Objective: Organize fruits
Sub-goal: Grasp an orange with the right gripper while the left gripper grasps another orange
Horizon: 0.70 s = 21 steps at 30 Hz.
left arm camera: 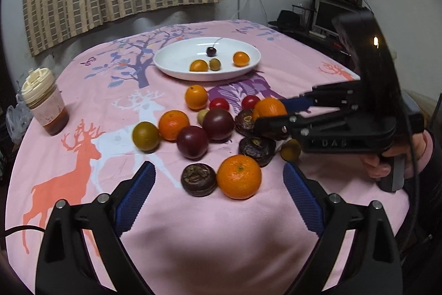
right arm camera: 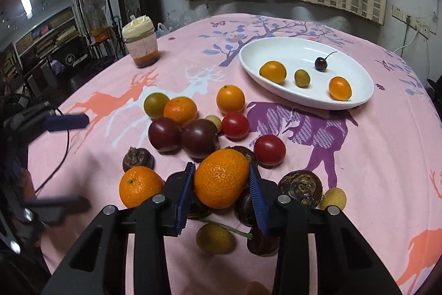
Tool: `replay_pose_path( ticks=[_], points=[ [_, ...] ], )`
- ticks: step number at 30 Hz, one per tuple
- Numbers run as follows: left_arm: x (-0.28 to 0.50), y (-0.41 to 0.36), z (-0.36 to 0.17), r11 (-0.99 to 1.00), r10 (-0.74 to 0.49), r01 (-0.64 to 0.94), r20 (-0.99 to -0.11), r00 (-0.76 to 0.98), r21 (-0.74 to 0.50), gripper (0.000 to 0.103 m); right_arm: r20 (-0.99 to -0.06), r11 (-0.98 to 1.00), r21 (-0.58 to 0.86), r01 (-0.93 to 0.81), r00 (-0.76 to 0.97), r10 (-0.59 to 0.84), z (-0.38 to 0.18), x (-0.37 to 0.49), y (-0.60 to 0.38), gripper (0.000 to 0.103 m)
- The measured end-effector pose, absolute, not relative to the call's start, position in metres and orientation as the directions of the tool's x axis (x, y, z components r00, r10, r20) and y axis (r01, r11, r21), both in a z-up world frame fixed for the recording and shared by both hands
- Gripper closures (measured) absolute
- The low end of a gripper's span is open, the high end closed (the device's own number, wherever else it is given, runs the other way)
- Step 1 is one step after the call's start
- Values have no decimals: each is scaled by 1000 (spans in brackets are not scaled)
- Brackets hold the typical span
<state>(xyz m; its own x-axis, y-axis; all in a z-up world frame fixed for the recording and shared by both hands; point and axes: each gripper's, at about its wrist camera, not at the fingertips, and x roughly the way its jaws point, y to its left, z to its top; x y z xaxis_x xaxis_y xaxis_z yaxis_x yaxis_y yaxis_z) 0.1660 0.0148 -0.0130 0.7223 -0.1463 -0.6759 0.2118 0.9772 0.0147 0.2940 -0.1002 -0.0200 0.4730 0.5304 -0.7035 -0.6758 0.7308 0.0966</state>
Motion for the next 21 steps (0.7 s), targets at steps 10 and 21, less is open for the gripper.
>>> replay_pose_path(
  ticks=[10, 21],
  points=[
    [186, -14, -38, 908, -174, 399, -750, 639, 130, 42, -687, 747, 171, -642, 466, 558, -13, 303, -112, 64],
    [201, -14, -48, 875, -186, 461, -778, 600, 147, 57, -697, 760, 179, -625, 464, 546, -16, 308, -115, 64]
  ],
)
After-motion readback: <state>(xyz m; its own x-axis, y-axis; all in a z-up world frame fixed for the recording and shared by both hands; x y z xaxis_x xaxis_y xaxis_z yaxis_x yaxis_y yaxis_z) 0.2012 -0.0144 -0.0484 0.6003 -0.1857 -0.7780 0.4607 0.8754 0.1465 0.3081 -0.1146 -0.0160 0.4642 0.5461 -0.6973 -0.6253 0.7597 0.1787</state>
